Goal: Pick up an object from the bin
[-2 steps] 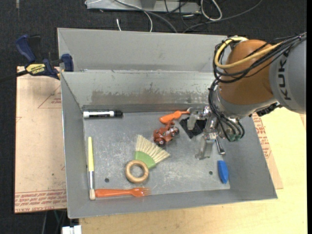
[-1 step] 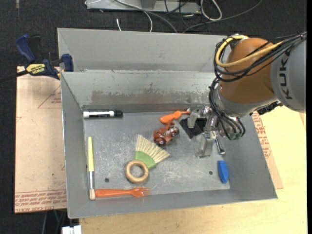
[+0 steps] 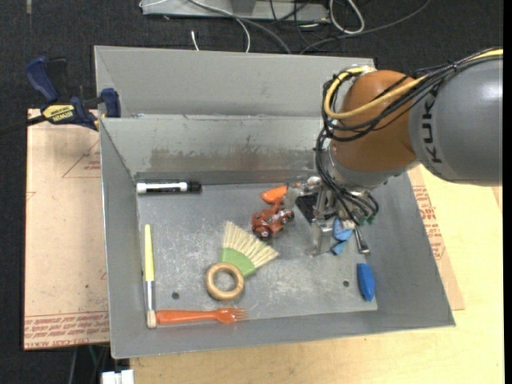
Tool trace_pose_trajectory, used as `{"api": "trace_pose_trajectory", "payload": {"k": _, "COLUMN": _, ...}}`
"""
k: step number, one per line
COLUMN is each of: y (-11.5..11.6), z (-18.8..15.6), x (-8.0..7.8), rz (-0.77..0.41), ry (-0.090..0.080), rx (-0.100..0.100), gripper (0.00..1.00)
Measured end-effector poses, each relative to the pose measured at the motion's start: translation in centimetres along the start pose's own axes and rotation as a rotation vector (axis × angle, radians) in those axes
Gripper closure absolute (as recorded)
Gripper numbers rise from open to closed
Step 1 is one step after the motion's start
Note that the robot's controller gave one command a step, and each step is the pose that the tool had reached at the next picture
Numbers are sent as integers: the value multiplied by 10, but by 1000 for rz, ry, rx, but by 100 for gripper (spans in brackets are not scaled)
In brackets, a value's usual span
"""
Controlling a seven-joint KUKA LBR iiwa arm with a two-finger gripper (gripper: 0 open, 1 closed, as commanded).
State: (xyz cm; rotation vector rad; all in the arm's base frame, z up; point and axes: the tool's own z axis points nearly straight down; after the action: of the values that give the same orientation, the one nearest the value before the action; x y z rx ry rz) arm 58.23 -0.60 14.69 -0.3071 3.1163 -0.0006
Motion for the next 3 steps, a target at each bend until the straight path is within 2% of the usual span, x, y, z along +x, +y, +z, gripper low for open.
{"api": "trace_pose_trajectory", "payload": {"k": 1, "y": 7, "z": 13, "x": -28, "rz": 103, "ry": 5, "rx": -2, "gripper": 0}}
{"api": "trace_pose_trajectory", "payload": {"k": 2, "y": 12, "z": 12, "x": -40, "rz": -37, "ry": 7, "rx": -4, "gripper": 0}}
{"api": "trace_pose_trajectory", "payload": {"k": 3, "y": 6, "z": 57, "x": -52, "rz": 52, "ry": 2, "rx": -4, "gripper": 0}}
